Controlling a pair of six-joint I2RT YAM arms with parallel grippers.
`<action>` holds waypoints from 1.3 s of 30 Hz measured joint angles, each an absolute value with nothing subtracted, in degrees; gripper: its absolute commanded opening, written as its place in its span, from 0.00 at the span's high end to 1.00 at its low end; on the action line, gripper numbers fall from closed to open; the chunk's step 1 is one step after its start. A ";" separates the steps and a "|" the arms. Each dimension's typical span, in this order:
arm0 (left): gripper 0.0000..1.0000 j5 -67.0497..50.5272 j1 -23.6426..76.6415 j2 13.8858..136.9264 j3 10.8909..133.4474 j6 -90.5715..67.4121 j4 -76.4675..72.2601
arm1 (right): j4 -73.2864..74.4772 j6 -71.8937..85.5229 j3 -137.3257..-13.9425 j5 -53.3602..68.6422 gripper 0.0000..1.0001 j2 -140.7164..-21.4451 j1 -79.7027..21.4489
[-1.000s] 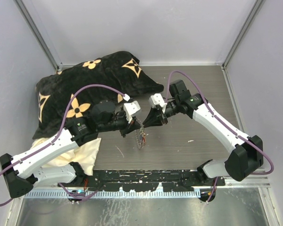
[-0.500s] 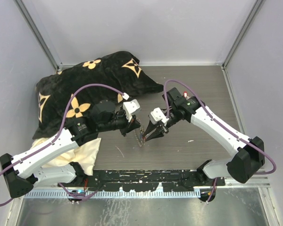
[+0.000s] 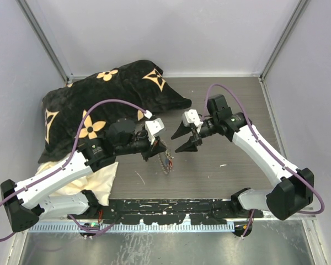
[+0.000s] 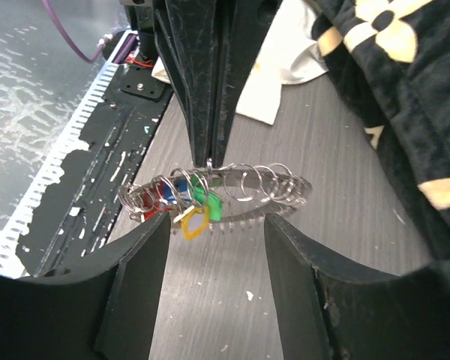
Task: Remove the keys from the keyring
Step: Remove the key from the keyring.
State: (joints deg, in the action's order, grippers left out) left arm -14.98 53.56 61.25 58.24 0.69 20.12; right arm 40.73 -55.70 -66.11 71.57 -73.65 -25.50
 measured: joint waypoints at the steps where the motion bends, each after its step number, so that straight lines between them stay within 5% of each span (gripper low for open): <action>1: 1.00 -15.14 53.58 61.25 58.24 0.64 19.84 | 39.64 -54.57 -65.43 71.02 0.40 -73.65 -26.26; 17: 1.00 -12.53 53.58 61.28 57.80 -0.67 18.61 | 42.89 -60.71 -63.33 68.38 0.63 -73.67 -32.03; 39: 1.00 -11.40 53.54 62.63 56.95 -0.64 17.63 | 51.66 -69.17 -64.20 66.13 0.57 -73.65 -34.30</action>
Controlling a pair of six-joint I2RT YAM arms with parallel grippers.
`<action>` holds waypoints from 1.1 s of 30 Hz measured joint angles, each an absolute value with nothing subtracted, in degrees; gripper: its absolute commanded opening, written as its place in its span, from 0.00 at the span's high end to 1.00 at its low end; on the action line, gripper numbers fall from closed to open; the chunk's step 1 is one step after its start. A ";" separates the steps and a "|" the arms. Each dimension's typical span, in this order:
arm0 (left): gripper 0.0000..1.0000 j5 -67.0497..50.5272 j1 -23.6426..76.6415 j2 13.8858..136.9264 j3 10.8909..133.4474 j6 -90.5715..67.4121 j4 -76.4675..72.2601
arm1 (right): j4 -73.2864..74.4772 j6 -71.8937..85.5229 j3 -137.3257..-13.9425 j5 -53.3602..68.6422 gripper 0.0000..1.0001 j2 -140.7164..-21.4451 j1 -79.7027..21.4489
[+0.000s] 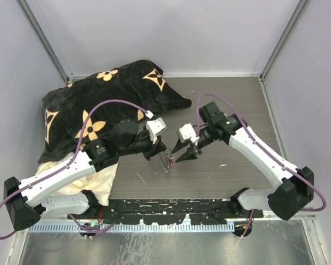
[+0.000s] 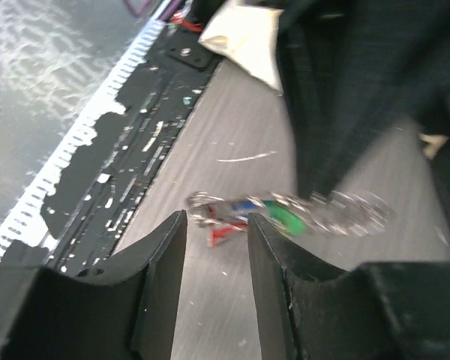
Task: Remove the keys from the keyring
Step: Remove the key from the keyring.
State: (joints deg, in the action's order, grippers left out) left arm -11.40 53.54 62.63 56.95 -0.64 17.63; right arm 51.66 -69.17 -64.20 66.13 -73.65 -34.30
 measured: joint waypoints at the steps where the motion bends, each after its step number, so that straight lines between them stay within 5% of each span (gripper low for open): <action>1: 1.00 -11.84 53.52 62.63 56.45 -0.56 17.41 | 52.71 -69.17 -65.39 66.76 0.60 -73.63 -32.23; 7: 1.00 -14.48 53.36 62.63 55.09 0.14 17.39 | 47.18 -59.22 -67.90 69.08 0.79 -72.58 -23.86; 11: 1.00 -16.32 53.17 62.63 55.09 0.93 16.97 | 36.10 -47.27 -65.17 67.94 0.82 -72.58 -24.16; 19: 1.00 -18.44 53.12 62.67 55.09 0.95 16.05 | 25.69 -37.63 -60.34 61.89 0.82 -73.54 -28.12; 33: 1.00 -18.44 53.12 62.67 55.07 0.95 16.03 | 30.94 -46.50 -59.90 64.71 0.75 -73.56 -30.44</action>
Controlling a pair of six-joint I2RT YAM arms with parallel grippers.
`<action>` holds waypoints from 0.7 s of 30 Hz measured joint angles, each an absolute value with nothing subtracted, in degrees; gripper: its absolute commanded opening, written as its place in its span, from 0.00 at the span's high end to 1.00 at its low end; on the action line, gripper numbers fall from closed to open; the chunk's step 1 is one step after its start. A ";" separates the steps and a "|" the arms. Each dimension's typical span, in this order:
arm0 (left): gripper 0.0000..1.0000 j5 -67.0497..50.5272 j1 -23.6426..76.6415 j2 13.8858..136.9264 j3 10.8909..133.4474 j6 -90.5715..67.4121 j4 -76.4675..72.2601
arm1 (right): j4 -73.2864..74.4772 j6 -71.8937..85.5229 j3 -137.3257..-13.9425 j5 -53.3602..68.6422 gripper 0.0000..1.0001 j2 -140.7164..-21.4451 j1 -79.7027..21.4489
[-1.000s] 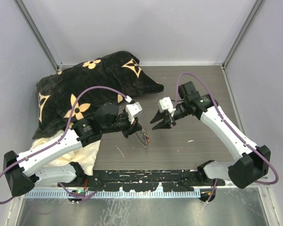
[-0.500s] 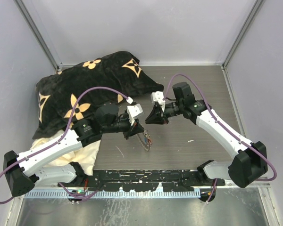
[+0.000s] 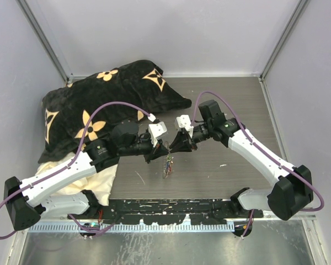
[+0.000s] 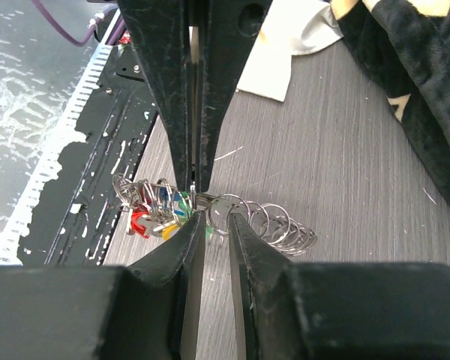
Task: Remove the keys from the keyring
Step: Remove the key from the keyring.
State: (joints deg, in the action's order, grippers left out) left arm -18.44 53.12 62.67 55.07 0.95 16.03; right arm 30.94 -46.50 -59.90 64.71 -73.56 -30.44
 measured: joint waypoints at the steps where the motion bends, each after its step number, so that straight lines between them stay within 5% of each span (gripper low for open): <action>1: 1.00 -18.44 53.12 62.67 55.07 0.95 16.03 | 31.35 -46.87 -59.90 64.88 0.75 -73.56 -30.55; 21: 1.00 -19.07 53.15 62.67 55.07 0.93 16.05 | 32.36 -47.92 -59.90 65.14 0.70 -73.56 -31.53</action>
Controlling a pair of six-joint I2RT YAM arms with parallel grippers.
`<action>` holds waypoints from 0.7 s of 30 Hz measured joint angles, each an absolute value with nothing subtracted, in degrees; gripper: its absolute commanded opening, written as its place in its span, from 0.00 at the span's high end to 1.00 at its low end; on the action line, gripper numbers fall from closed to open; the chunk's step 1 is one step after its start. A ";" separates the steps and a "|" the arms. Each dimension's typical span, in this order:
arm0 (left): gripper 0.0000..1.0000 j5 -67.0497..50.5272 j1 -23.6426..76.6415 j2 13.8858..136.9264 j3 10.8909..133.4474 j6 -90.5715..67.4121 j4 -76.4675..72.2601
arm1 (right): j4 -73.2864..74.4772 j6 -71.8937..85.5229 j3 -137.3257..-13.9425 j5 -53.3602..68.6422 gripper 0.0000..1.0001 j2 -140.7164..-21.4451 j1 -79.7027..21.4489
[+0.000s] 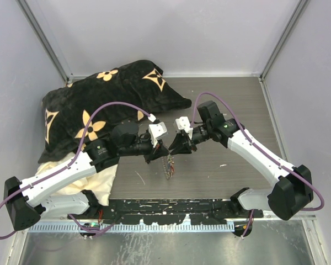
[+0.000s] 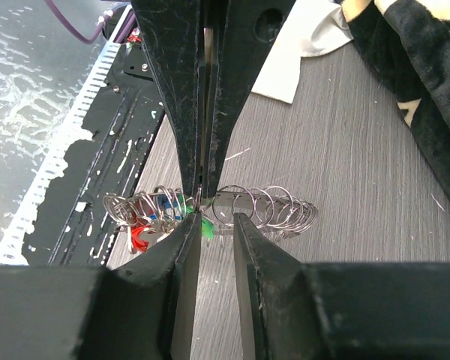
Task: Remove the keys from the keyring
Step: Remove the key from the keyring.
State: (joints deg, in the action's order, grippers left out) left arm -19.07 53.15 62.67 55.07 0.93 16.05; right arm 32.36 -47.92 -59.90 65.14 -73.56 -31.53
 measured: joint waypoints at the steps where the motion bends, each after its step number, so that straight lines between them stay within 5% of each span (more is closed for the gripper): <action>1: 1.00 -19.09 53.15 62.67 55.07 0.93 16.05 | 32.38 -47.92 -59.90 65.17 0.70 -73.56 -31.55; 21: 1.00 -19.20 53.12 62.67 55.07 1.19 16.08 | 35.29 -49.71 -59.90 68.88 0.70 -73.69 -32.32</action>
State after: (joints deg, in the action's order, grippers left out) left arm -19.20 53.12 62.67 55.07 1.19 16.08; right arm 35.29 -49.71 -59.90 68.88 -73.69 -32.32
